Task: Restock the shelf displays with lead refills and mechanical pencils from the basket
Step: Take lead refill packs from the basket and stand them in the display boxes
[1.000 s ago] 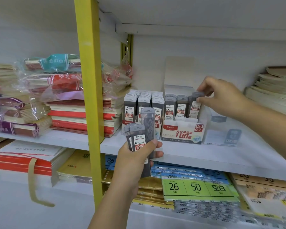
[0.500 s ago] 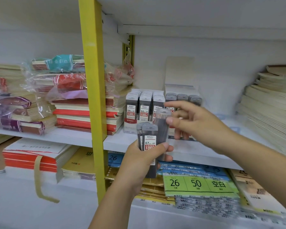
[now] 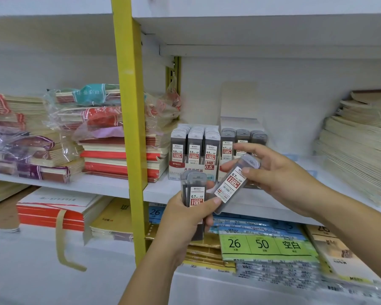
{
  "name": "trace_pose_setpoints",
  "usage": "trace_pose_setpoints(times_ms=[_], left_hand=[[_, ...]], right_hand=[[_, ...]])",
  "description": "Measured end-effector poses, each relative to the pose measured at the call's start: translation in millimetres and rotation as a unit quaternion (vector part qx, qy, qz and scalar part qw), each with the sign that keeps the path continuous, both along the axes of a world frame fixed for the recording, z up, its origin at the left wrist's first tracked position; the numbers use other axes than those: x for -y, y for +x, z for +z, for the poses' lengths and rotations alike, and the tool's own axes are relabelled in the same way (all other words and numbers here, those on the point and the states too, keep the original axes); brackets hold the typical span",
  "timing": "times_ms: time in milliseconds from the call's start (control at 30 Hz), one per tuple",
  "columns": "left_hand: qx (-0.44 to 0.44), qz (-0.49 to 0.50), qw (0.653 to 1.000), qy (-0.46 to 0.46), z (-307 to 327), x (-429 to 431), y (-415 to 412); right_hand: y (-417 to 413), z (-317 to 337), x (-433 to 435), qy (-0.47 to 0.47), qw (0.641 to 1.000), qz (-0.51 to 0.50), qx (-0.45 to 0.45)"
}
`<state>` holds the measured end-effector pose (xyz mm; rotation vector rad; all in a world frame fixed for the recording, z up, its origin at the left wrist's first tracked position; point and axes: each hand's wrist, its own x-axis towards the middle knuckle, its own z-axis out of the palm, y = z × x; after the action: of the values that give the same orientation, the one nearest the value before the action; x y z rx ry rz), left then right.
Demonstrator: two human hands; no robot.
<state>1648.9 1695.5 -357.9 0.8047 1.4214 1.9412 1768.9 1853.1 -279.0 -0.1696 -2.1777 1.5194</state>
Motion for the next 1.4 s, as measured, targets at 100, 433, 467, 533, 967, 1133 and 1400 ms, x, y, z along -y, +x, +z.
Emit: trace_pose_setpoints(times_ms=[100,433,467,533,967,1133,1400], left_hand=[[-0.013,0.012,1.0,-0.001,-1,-2,1],[-0.016,0.045,0.999,-0.016,0,-9,-6],[-0.008,0.046,0.999,-0.013,1,-10,-8],[0.0,0.045,0.999,-0.013,3,-9,-9],[-0.019,0.034,0.999,0.013,-4,-2,-21],[-0.02,0.034,0.999,0.023,-1,1,-17],[-0.056,-0.03,0.998,0.011,-4,4,-4]], right_hand=[[-1,1,1,-0.033,0.999,-0.031,-0.028],[-3,43,-12,0.196,0.942,-0.193,-0.193],[-7,49,-16,0.239,0.93,-0.2,-0.193],[-20,56,-22,0.32,0.908,-0.219,-0.158],[-75,41,-56,0.43,0.859,-0.272,0.06],[-66,39,-42,0.48,0.823,-0.301,0.04],[-9,-19,29,0.162,0.983,-0.082,0.02]])
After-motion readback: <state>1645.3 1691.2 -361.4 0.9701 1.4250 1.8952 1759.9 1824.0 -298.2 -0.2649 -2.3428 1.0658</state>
